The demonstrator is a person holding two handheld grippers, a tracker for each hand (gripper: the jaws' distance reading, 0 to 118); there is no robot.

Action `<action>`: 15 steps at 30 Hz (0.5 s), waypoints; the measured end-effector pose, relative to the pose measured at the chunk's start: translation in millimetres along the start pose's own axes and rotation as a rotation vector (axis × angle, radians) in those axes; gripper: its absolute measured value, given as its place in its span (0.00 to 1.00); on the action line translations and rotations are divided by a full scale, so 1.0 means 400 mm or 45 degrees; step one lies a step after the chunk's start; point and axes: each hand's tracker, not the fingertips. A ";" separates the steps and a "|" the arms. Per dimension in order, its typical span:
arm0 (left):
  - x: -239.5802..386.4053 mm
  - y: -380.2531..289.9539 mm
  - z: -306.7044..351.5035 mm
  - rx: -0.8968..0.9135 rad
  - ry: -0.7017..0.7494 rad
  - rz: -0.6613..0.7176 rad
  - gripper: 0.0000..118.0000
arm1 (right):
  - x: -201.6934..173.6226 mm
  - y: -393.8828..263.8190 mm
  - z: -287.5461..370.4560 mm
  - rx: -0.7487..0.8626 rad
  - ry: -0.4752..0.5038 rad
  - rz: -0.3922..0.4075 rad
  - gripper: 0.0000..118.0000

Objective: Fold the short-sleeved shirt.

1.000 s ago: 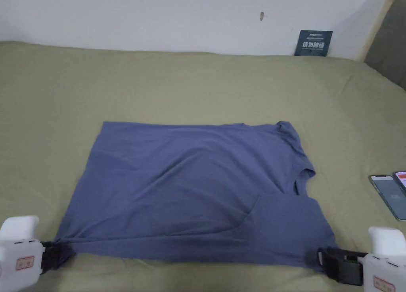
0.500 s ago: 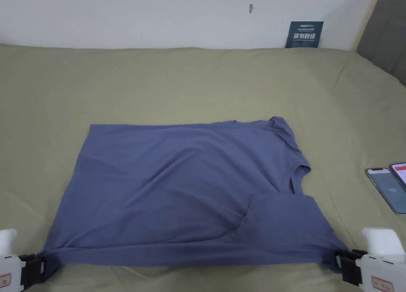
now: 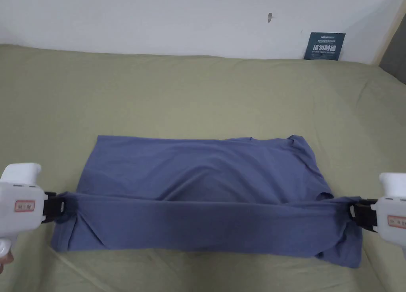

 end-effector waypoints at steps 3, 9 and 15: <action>0.009 0.058 -0.064 -0.015 0.008 0.007 0.02 | -0.015 0.060 -0.065 -0.013 -0.025 0.026 0.02; 0.018 0.117 -0.176 -0.091 0.009 0.001 0.02 | -0.005 0.105 -0.205 -0.141 -0.033 0.060 0.02; -0.012 0.082 -0.175 -0.066 0.036 0.072 0.88 | 0.030 0.064 -0.160 -0.078 0.013 -0.046 0.97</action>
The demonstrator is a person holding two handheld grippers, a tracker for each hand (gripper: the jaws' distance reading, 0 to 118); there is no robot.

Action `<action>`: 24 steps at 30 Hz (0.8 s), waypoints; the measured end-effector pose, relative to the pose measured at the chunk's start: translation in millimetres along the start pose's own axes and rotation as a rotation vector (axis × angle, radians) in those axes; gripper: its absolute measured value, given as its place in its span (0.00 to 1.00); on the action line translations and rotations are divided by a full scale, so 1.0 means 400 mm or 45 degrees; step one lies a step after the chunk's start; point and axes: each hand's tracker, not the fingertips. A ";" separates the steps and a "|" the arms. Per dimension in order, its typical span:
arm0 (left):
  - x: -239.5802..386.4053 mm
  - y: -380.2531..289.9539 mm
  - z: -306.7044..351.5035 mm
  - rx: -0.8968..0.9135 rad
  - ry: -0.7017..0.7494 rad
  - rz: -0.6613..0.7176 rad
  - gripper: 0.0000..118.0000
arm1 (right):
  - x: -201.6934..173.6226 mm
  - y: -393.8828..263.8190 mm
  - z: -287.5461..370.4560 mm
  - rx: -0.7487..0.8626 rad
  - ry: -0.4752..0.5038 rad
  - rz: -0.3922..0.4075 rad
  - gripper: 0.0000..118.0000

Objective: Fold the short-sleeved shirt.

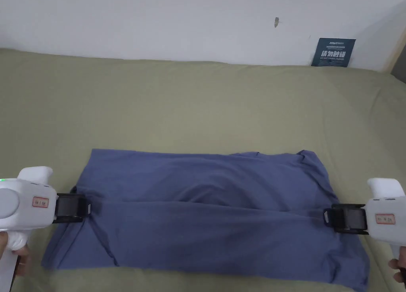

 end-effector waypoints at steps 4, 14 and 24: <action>-0.016 -0.067 0.079 0.017 0.062 -0.012 0.63 | -0.013 -0.061 0.072 0.005 0.011 -0.033 0.90; 0.011 -0.153 0.128 0.001 -0.034 -0.024 0.96 | 0.018 -0.202 0.123 0.030 -0.017 -0.056 0.00; 0.022 -0.161 -0.023 -0.150 0.109 -0.055 0.82 | 0.016 -0.211 0.096 0.003 -0.001 -0.058 0.00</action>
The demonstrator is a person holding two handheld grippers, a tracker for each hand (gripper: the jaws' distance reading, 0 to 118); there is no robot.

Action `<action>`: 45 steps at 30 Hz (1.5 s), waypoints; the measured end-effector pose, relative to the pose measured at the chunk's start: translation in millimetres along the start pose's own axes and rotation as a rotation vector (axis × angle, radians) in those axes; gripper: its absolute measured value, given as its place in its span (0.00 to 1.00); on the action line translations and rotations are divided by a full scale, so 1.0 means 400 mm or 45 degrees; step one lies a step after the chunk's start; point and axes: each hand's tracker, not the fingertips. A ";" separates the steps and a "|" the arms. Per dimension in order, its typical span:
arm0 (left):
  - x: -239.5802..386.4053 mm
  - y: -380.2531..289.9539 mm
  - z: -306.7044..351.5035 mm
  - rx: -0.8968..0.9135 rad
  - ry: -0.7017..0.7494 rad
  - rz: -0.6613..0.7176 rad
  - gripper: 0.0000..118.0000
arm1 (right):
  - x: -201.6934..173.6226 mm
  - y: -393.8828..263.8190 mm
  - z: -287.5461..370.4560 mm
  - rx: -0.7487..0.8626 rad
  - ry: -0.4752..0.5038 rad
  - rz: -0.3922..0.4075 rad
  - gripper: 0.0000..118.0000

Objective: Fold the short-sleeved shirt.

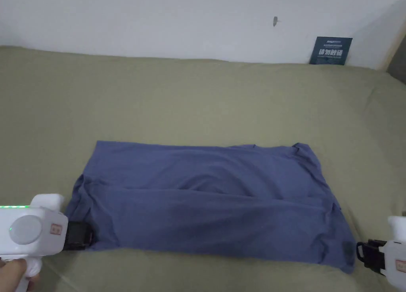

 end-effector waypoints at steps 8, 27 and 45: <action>0.044 -0.027 0.090 0.070 -0.046 -0.032 0.06 | 0.020 -0.004 -0.050 -0.025 0.067 -0.044 0.96; -0.021 -0.027 0.139 0.123 -0.063 -0.010 0.06 | -0.019 -0.017 0.027 -0.005 0.115 0.019 0.07; -0.112 -0.357 0.252 0.083 -0.121 0.074 0.07 | -0.024 -0.307 0.212 -0.045 0.159 0.015 0.11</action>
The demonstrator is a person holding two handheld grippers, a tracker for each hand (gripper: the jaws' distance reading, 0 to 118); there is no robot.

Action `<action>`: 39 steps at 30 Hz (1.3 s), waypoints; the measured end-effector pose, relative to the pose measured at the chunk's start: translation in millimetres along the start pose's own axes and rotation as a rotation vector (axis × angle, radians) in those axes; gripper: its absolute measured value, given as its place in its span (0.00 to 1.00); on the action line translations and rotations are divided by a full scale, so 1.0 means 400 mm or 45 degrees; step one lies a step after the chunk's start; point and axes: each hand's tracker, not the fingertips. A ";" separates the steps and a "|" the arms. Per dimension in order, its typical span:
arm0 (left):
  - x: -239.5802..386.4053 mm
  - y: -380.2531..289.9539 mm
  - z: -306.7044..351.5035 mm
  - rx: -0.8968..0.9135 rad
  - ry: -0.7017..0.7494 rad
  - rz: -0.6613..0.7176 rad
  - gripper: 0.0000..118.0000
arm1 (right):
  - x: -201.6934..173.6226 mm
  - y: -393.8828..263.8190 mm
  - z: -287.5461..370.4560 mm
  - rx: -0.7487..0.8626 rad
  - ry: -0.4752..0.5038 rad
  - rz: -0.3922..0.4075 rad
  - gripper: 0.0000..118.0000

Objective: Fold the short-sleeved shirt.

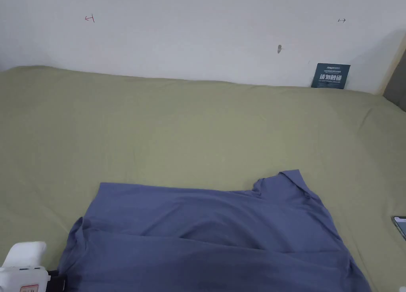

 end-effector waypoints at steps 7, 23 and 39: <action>0.003 0.062 0.015 0.135 0.028 -0.037 0.84 | 0.011 0.087 -0.019 0.070 -0.010 -0.057 0.94; 0.139 0.502 -0.214 0.096 0.054 -0.075 0.86 | -0.012 0.429 -0.211 0.199 -0.111 -0.016 0.00; 0.131 0.558 -0.350 -0.010 0.132 -0.148 0.02 | 0.059 0.493 -0.342 0.083 -0.172 0.034 0.00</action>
